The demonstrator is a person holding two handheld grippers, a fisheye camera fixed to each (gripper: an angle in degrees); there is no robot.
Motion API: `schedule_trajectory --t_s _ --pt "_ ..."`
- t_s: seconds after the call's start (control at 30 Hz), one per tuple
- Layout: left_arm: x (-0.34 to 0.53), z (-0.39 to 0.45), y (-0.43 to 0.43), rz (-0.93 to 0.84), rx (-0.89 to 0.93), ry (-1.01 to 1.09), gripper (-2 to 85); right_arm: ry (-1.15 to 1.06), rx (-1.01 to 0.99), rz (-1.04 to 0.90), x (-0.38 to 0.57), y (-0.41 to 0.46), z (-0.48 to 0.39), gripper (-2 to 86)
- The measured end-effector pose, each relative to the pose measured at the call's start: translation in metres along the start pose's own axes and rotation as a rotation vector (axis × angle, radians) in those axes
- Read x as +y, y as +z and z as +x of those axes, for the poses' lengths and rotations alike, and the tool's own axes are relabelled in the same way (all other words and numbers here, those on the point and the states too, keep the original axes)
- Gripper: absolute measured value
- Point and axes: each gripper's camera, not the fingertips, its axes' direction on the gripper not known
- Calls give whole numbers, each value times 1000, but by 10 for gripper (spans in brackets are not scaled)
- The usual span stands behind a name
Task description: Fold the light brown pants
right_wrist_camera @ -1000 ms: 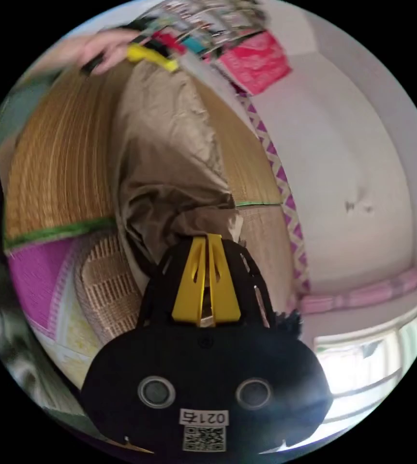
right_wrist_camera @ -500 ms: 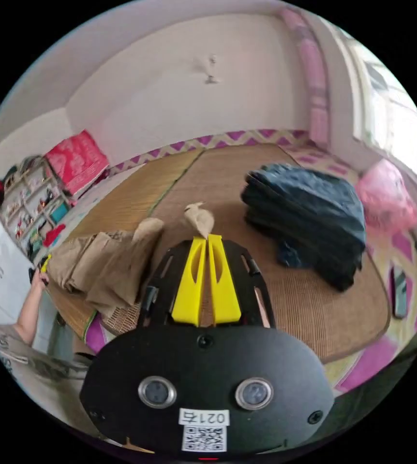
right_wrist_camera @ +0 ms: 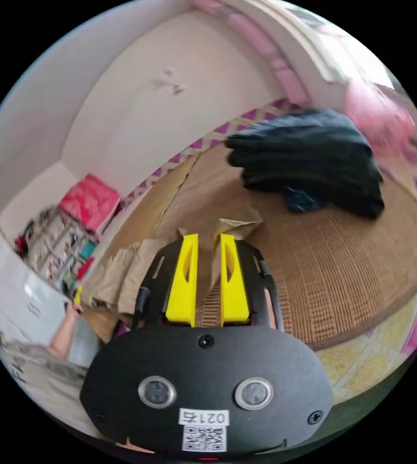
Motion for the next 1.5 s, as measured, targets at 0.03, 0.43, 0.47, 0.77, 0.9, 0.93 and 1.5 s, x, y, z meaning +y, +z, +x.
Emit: schedule_trajectory --t_s 0.03,0.43,0.47,0.77,0.9,0.93,1.5 --pt "4 5 -4 10 -10 14 87 -118 9 -53 0 18 -38 96" --pt "41 -8 -20 127 -129 2 80 -651 359 -282 110 158 -210 85" --pt "42 -10 -19 128 -127 -1 79 -640 410 -260 113 160 -197 46" --pt "46 -36 -6 84 -114 -49 64 -95 266 -108 43 57 56 -8" --pt "48 -38 -2 83 -95 -62 64 102 96 -221 79 87 129 -5" --pt "49 -34 -4 90 -98 -56 66 114 76 -210 87 87 131 -3" --pt "64 259 315 -491 -238 982 64 -1000 70 -501 66 306 -198 73"
